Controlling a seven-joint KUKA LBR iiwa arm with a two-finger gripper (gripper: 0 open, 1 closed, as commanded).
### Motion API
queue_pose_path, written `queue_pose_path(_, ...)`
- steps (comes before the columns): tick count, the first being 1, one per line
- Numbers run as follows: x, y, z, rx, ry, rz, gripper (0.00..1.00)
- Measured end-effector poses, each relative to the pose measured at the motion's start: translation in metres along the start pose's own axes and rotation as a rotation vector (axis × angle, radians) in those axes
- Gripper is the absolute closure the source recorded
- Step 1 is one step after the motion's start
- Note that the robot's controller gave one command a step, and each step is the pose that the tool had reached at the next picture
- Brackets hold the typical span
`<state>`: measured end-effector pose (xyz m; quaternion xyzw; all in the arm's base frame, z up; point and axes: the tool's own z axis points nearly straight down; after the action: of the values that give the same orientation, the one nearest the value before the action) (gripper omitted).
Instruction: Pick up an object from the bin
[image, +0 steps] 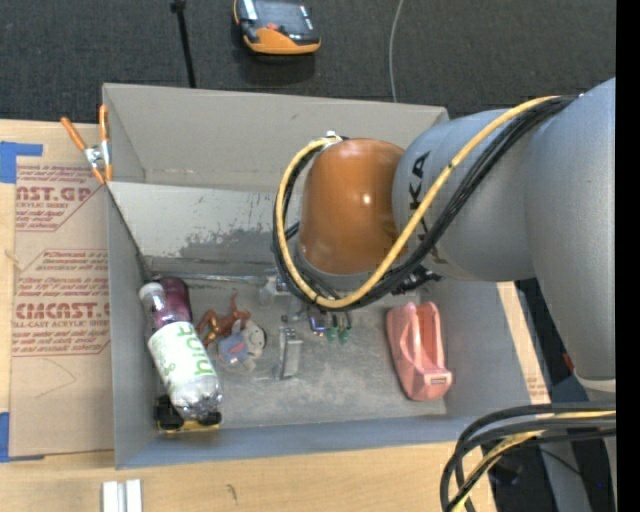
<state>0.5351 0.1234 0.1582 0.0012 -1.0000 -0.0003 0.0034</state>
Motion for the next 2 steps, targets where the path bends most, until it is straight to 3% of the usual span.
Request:
queue_pose_path(1, -0.002, 0.0, -0.005, -0.001, -0.007, 0.001, 0.0)
queue_pose_path(2, -0.018, 0.018, 0.03, -0.001, -0.017, -0.034, 0.0)
